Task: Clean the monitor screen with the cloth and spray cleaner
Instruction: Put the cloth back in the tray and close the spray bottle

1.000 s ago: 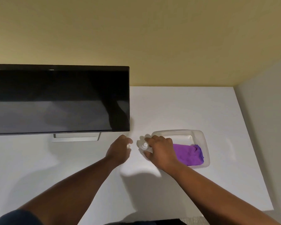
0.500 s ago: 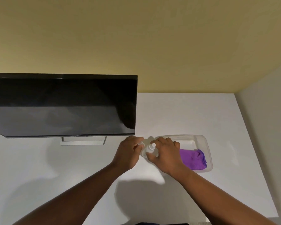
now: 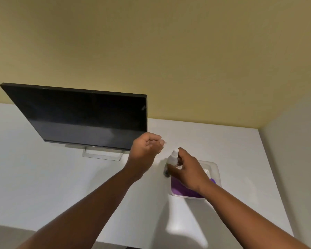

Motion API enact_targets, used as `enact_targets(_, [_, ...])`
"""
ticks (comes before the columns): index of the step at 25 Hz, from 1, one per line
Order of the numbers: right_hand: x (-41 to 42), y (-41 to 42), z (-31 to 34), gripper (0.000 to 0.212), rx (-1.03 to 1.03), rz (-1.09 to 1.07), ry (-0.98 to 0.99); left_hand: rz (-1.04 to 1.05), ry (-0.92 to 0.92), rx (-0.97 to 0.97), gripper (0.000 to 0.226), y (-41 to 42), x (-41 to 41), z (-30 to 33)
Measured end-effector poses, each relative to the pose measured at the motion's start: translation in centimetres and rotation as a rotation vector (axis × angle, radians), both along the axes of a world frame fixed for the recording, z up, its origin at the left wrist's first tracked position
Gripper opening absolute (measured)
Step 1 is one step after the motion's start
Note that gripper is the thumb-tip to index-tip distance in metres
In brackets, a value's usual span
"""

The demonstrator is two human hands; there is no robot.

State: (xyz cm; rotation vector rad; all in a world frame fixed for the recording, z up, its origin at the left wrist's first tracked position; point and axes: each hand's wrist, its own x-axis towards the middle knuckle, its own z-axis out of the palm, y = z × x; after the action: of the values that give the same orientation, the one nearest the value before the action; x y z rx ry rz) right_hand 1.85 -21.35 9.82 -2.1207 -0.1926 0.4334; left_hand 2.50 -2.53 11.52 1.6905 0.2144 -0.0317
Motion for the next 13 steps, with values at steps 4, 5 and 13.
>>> enact_targets(4, [-0.2, -1.8, 3.7, 0.024, 0.217, 0.016, -0.023, 0.11, -0.04, -0.282, 0.01, -1.9, -0.8, 3.7])
enact_targets(5, [-0.3, -2.1, 4.6, 0.024, 0.279, 0.022, -0.007, 0.133, -0.043, -0.342, 0.007, -2.3, -0.9, 4.6])
enact_targets(13, [-1.5, -3.5, 9.5, 0.033, 0.436, 0.057, 0.011, 0.196, -0.07, -0.59, 0.012, -4.6, -1.9, 9.9])
